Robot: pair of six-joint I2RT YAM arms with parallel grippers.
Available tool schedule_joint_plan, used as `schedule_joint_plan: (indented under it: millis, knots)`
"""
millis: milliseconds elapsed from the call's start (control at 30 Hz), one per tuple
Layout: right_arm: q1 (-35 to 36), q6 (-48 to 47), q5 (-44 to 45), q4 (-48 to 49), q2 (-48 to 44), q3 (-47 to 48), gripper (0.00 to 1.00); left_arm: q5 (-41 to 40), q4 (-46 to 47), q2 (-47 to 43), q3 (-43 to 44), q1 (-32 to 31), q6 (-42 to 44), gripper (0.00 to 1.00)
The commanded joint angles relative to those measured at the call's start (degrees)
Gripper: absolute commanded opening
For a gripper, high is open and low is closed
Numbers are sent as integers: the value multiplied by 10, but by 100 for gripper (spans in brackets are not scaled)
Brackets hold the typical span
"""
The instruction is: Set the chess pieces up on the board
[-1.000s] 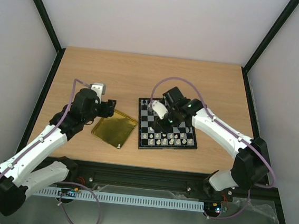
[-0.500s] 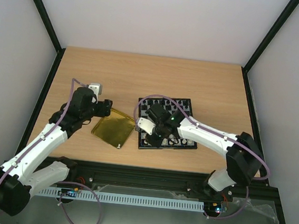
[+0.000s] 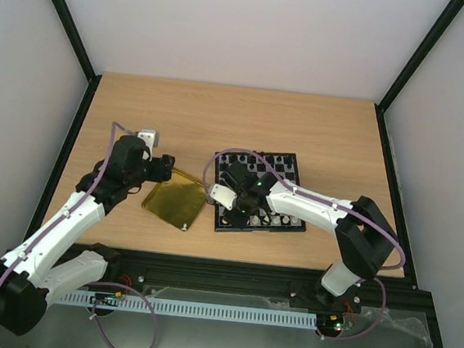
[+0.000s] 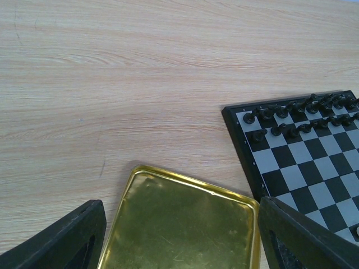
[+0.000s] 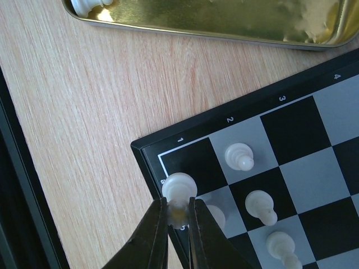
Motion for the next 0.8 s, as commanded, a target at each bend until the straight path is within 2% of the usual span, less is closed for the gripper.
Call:
schedule_joint_plan:
  millis: [0, 400, 533, 767]
  knots:
    - [4, -4, 3, 3, 16, 2, 9, 2, -5, 2, -6, 3, 6, 76]
    - [4, 1, 13, 22, 45, 0, 9, 5, -4, 3, -7, 3, 7, 75]
    - [4, 4, 22, 21, 50, 0, 18, 9, -3, 7, -7, 3, 8, 75]
    - [4, 10, 4, -13, 21, 26, 25, 14, -2, 15, -9, 3, 6, 75]
